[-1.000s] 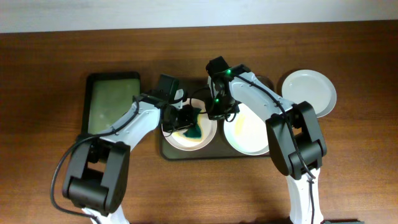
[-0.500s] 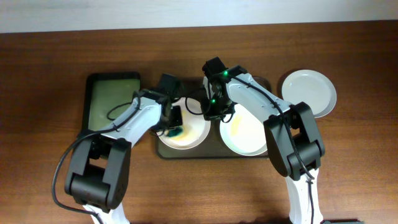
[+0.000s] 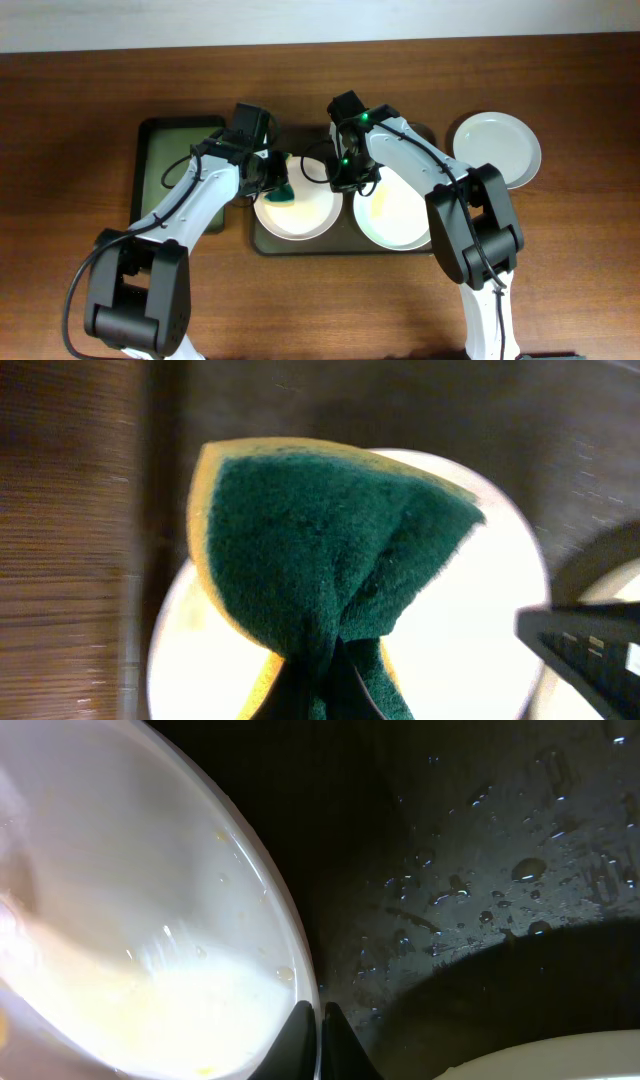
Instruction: Clean dirty plates on tray and stack at the side
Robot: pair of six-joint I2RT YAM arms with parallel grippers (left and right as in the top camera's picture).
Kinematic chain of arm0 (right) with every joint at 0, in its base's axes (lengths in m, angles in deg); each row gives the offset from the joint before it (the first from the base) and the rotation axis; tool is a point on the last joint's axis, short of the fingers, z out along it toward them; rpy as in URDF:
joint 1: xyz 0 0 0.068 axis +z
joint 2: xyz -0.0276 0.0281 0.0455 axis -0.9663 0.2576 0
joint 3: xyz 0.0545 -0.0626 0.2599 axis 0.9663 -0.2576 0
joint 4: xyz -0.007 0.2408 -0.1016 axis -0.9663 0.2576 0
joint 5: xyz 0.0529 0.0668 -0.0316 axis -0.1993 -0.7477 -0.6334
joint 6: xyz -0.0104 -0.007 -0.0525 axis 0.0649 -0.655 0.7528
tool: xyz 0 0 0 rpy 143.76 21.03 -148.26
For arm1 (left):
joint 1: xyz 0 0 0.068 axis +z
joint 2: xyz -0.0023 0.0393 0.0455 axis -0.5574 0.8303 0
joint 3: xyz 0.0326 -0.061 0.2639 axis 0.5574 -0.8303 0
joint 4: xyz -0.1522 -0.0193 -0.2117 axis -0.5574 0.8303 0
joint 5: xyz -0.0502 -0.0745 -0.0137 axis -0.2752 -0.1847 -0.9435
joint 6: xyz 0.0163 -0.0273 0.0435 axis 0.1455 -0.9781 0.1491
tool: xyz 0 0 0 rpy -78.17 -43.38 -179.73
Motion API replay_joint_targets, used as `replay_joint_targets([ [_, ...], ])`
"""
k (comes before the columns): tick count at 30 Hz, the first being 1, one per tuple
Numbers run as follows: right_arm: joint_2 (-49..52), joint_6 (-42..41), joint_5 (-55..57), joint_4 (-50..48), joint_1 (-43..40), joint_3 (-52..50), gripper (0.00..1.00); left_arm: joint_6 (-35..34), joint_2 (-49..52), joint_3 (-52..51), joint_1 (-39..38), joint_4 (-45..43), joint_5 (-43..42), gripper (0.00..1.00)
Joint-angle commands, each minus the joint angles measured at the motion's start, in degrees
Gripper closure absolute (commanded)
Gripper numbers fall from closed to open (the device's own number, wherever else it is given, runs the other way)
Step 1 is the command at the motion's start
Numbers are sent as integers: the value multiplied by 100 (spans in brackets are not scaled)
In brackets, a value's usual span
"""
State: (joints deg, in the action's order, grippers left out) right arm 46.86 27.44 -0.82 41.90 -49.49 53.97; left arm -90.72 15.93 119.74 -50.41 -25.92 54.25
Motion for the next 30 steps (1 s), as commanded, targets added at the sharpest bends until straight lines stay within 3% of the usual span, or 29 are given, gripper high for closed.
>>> replay_joint_targets([
  [1, 39, -26, 221, -26, -48, -46, 96, -46, 74, 48, 2, -57, -651, 100],
  [9, 39, -26, 199, -87, -48, -46, 96, -155, 817, 48, -243, -55, -529, 100],
  [16, 39, -24, 201, -42, -48, -46, 96, -133, 828, 59, 85, 459, 1405, 100],
  [20, 37, -24, 201, -48, -48, -37, 96, 282, 450, 168, 472, 579, 1405, 100],
  [25, -105, -22, 199, -35, -48, 275, 96, 295, -437, 369, 470, 573, 1377, 100],
  [30, -634, 282, 920, 649, -42, 1300, 96, 247, -1451, 369, 787, 577, 608, 100],
])
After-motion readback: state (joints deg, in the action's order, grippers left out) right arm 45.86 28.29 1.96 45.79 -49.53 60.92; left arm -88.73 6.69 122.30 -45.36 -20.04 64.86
